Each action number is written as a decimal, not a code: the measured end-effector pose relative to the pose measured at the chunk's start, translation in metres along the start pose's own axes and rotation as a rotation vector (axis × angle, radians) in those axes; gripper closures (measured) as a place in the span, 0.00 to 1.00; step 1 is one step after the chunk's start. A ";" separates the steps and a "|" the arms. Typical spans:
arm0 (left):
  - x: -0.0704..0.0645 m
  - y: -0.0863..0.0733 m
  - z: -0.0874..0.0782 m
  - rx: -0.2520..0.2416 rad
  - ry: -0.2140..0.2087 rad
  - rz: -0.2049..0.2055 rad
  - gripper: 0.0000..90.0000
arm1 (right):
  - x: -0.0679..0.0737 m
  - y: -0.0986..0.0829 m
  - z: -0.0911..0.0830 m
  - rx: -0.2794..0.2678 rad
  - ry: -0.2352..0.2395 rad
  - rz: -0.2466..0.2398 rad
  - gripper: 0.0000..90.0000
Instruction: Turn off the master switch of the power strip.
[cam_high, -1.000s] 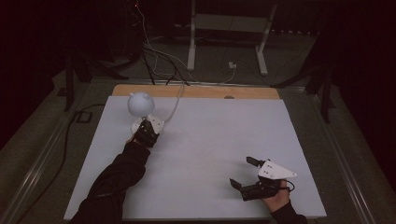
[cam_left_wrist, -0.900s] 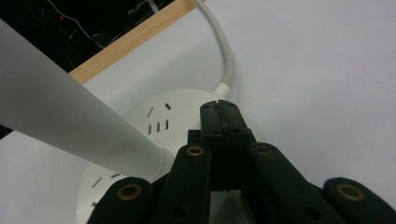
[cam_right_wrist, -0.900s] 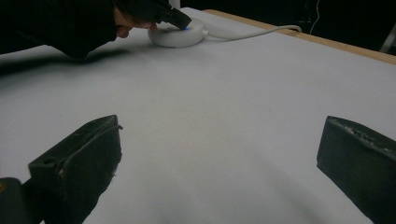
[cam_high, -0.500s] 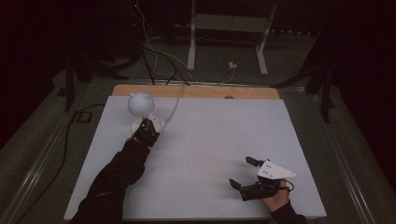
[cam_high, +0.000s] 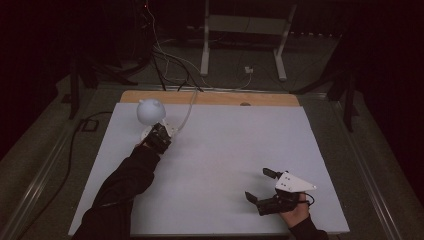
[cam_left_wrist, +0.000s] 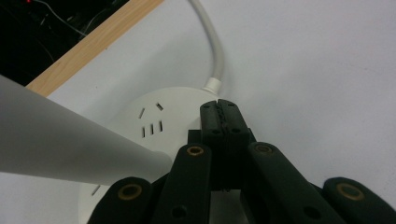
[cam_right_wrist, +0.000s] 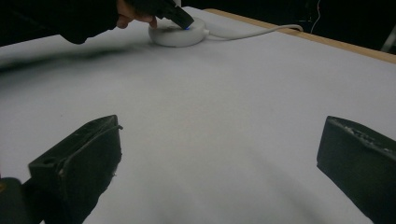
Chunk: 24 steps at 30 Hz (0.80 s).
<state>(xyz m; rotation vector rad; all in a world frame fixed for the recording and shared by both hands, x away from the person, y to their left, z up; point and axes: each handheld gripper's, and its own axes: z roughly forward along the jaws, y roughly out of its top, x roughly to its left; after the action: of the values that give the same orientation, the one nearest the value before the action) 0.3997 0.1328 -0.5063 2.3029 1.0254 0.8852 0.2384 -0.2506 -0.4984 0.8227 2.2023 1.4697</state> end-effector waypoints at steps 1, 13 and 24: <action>0.000 0.000 0.000 0.001 -0.001 -0.003 1.00 | 0.000 0.000 0.000 0.001 0.000 0.000 0.00; 0.003 -0.001 0.000 -0.005 -0.022 -0.017 1.00 | -0.001 0.000 0.000 -0.001 -0.002 -0.001 0.00; 0.001 -0.003 0.000 -0.020 -0.008 -0.027 1.00 | -0.001 0.000 0.000 0.002 -0.002 0.003 0.00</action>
<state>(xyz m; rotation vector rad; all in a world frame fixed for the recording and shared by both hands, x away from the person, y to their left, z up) 0.3991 0.1355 -0.5075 2.2689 1.0372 0.8709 0.2395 -0.2514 -0.4989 0.8273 2.2025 1.4680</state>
